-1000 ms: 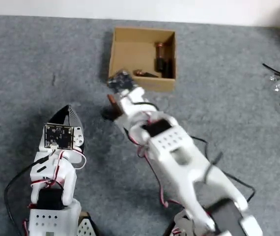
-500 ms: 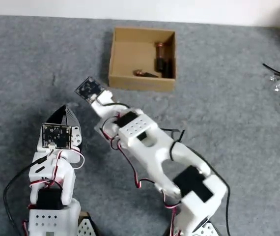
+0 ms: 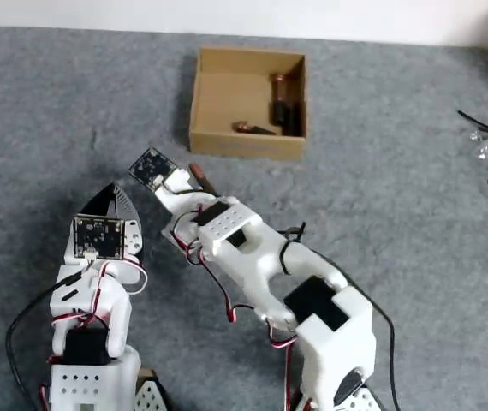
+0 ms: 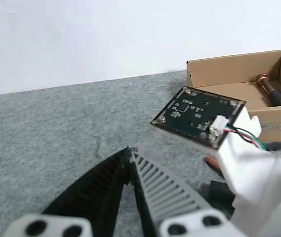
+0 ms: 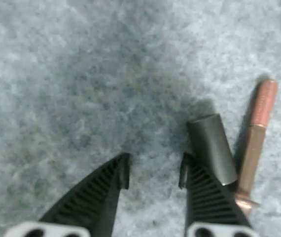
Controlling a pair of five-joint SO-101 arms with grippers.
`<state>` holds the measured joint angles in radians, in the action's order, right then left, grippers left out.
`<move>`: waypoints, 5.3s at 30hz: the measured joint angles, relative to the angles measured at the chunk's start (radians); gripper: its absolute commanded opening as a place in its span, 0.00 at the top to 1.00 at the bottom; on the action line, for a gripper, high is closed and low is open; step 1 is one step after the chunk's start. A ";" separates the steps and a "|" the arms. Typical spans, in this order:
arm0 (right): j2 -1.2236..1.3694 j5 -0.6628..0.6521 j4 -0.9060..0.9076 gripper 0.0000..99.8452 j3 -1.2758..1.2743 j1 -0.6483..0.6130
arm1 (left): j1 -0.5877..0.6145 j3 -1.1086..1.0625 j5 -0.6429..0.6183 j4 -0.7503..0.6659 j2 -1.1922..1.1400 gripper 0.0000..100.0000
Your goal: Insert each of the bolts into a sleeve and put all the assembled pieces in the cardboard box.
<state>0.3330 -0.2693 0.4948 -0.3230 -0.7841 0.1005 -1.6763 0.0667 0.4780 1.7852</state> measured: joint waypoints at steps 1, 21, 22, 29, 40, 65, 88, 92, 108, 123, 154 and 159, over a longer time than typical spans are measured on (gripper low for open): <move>0.003 0.000 0.000 0.84 0.000 0.000 | 0.000 0.000 0.000 0.000 0.000 0.99; 0.008 0.000 -0.011 1.00 0.009 0.006 | 0.000 0.000 0.000 0.000 0.000 0.99; 0.008 0.000 -0.011 1.00 0.009 0.006 | 0.000 0.000 0.000 0.000 0.000 0.99; 0.008 0.000 -0.011 1.00 0.009 0.006 | 0.000 0.000 0.000 0.000 0.000 0.99; -0.083 0.000 -0.003 1.00 -0.061 0.003 | 0.000 0.000 0.000 0.000 0.000 0.99; -0.548 0.008 -0.137 0.79 -0.459 0.117 | 0.000 0.000 0.000 0.000 0.000 0.99; 0.132 -0.040 0.230 0.83 0.362 0.069 | 0.000 0.000 0.000 0.000 0.000 0.99; 0.132 -0.040 0.247 0.83 0.362 0.068 | 0.000 0.000 0.000 0.000 0.000 0.99; 0.086 -0.098 0.287 0.83 0.287 0.020 | 0.000 0.000 0.000 0.000 0.000 0.99; 0.206 -0.124 0.288 0.83 0.324 -0.003 | 0.000 0.000 0.000 0.000 0.000 0.99; -0.006 -0.012 0.267 1.00 0.190 0.146 | 0.000 0.000 0.000 0.000 0.000 0.99; -0.153 -0.012 0.178 1.00 0.032 0.146 | 0.000 0.000 0.000 0.000 0.000 0.99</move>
<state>0.1795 -0.2816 0.6728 -0.2908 -0.6383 0.1005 -1.6763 0.0667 0.4780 1.7852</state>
